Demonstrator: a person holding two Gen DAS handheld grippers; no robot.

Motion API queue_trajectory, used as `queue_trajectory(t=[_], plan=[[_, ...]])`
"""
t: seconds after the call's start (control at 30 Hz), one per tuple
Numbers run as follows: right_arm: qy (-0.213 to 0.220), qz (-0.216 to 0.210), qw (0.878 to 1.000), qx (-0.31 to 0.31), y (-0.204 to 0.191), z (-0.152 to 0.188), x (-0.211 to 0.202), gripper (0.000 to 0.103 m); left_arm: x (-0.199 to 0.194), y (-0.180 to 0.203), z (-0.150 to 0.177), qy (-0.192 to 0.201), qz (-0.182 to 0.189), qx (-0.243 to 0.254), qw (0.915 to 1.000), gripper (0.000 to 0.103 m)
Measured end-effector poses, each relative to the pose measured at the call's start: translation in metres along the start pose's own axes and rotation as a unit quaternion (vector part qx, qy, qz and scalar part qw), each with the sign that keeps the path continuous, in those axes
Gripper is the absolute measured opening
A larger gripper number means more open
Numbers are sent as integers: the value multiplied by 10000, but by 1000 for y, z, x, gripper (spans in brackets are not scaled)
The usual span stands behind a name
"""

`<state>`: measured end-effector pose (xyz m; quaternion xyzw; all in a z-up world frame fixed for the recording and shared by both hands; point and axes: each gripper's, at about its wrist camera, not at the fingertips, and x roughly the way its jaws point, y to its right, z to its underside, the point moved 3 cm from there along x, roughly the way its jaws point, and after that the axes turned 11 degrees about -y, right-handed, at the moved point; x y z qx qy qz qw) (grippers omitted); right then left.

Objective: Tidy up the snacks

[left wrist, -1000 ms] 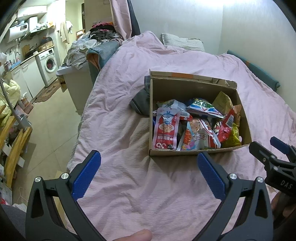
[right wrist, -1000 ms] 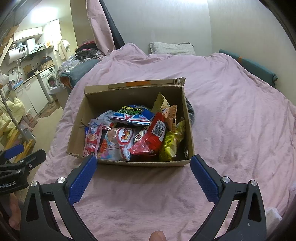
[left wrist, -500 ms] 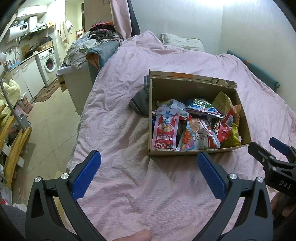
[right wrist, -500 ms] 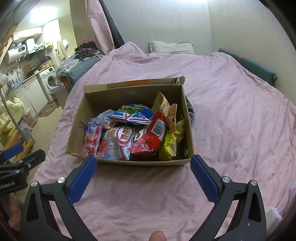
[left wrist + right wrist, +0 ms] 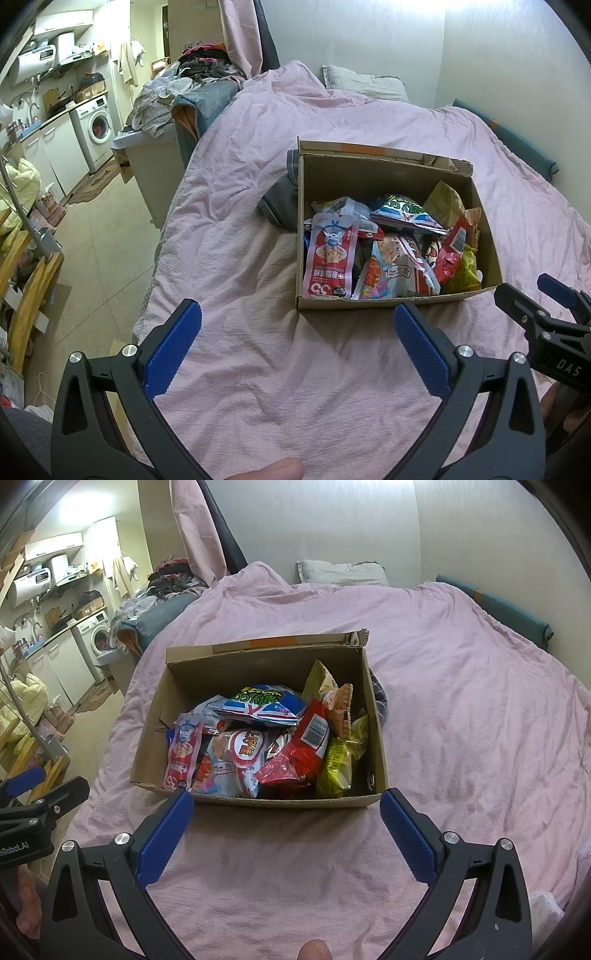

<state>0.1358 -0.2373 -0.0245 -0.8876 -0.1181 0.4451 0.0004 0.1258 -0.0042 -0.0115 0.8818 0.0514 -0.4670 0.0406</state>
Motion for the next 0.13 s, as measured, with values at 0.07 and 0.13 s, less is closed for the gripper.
queue_trajectory(t=[0.07,0.13], plan=[[4,-3,10000,0,0,0,0,103,0,1,0,16,38,6,10000,103],[9,-17,10000,6,0,1,3,103,0,2,2,35,-3,37,10000,103]])
